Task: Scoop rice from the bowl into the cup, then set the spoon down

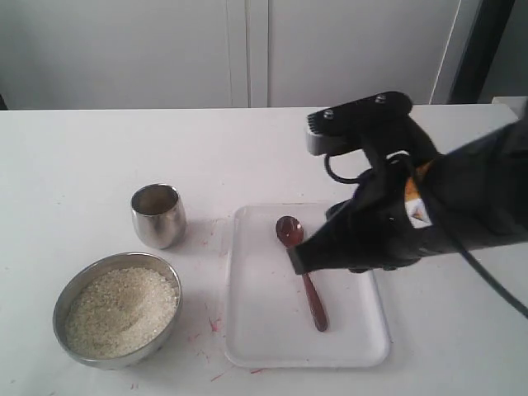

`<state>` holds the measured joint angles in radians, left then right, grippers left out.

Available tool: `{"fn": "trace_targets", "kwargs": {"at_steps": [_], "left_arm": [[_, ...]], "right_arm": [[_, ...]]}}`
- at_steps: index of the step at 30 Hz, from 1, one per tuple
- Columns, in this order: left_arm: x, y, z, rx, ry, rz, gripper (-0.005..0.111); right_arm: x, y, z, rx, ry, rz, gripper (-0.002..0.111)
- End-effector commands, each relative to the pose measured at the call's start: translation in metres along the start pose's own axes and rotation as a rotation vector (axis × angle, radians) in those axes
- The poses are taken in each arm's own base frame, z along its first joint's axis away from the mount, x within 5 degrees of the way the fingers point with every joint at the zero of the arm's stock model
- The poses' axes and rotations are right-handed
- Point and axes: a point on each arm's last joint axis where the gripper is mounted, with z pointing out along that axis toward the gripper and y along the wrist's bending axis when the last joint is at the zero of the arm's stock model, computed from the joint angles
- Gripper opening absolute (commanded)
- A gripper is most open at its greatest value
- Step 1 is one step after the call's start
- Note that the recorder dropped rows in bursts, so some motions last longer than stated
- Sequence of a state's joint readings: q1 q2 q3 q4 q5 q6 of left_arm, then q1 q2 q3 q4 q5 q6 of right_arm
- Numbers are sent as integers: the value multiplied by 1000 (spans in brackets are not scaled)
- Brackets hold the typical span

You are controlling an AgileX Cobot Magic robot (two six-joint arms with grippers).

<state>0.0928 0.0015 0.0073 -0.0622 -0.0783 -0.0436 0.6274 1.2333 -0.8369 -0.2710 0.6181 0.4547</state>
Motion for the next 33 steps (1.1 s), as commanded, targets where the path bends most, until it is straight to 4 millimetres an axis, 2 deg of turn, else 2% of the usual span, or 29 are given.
{"fn": "trace_targets", "kwargs": {"at_steps": [1,12,17,22,28,33], "left_arm": [[-3,-1,0,8,-11,-11,14],[-3,-1,0,8,-11,-11,14],[-3,-1,0,8,-11,-11,14],[-3,-1,0,8,-11,-11,14],[-3,-1,0,8,-11,-11,14],[-3,-1,0,8,-11,-11,14]], "right_arm": [[23,-12,-39,-16,-84,-36,32],[81,-38,-127,-112,-441,43,32],[97,-46,-152,-137,-568,56,32],[106,-50,-165,-143,-647,36,32],[108,-52,-167,-141,-663,35,32],[106,-54,-168,-48,-691,-139,32]]}}
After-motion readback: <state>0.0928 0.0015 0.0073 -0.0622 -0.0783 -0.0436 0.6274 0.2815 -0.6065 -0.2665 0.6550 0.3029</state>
